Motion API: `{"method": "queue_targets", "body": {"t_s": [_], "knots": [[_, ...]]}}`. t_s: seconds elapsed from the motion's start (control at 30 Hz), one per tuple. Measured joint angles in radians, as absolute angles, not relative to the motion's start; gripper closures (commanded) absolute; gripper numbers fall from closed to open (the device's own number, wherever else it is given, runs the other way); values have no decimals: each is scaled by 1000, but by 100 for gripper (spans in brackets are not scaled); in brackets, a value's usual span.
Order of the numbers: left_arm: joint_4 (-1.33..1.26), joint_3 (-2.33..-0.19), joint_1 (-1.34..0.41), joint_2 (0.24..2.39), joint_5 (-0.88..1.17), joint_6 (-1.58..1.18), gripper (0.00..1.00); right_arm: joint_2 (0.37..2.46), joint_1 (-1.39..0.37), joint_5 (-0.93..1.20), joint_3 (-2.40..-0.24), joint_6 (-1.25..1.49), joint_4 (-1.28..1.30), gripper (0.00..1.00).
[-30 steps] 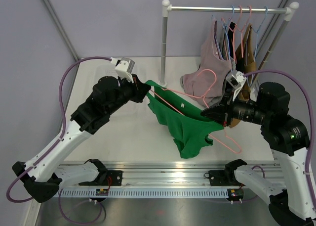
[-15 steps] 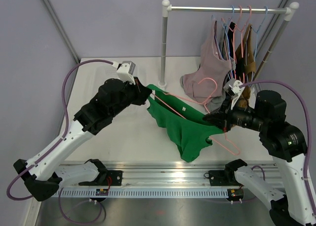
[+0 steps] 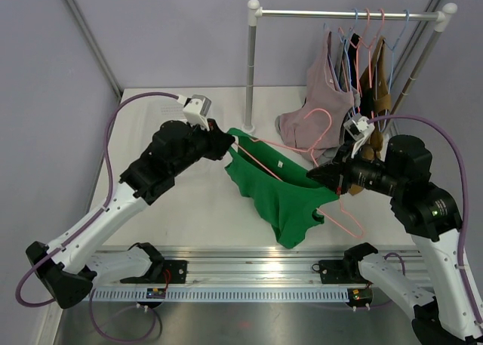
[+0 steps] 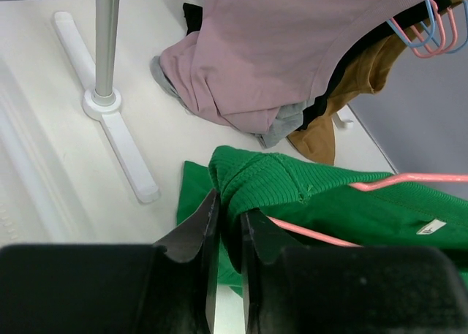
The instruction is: Remove the tank top from the hanger
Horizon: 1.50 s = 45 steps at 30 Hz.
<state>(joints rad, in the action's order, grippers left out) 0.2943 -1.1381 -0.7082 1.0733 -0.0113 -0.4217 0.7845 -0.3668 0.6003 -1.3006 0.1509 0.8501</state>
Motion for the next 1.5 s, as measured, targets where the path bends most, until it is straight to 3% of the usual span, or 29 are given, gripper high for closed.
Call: {"method": "queue_targets", "body": {"t_s": [0.17, 0.2, 0.27, 0.43, 0.6, 0.87, 1.03, 1.3, 1.5], "knots": [[292, -1138, -720, 1089, -26, -398, 67, 797, -367, 576, -1301, 182, 842, 100], [294, -1138, -722, 1092, -26, -396, 69, 800, -367, 570, -1301, 187, 838, 100], [294, -1138, -727, 1100, -25, -393, 82, 802, -367, 566, -1301, 192, 829, 100], [292, -1138, -741, 1113, -23, -382, 97, 806, -367, 540, -1301, 196, 828, 100], [299, -1139, -747, 1114, -74, -379, 100, 810, -367, 532, -1301, 178, 848, 100], [430, -1167, -736, 1114, -366, -475, 100, 794, -367, 605, -1301, 57, 966, 100], [424, -1167, -722, 1114, -294, -480, 100, 713, -367, 677, -1299, 4, 946, 100], [210, -987, -734, 1068, 156, -480, 100, 560, -367, 591, -1074, 215, 415, 100], [124, -807, -925, 984, 342, -451, 100, 661, -367, 462, -885, 442, -189, 100]]}}
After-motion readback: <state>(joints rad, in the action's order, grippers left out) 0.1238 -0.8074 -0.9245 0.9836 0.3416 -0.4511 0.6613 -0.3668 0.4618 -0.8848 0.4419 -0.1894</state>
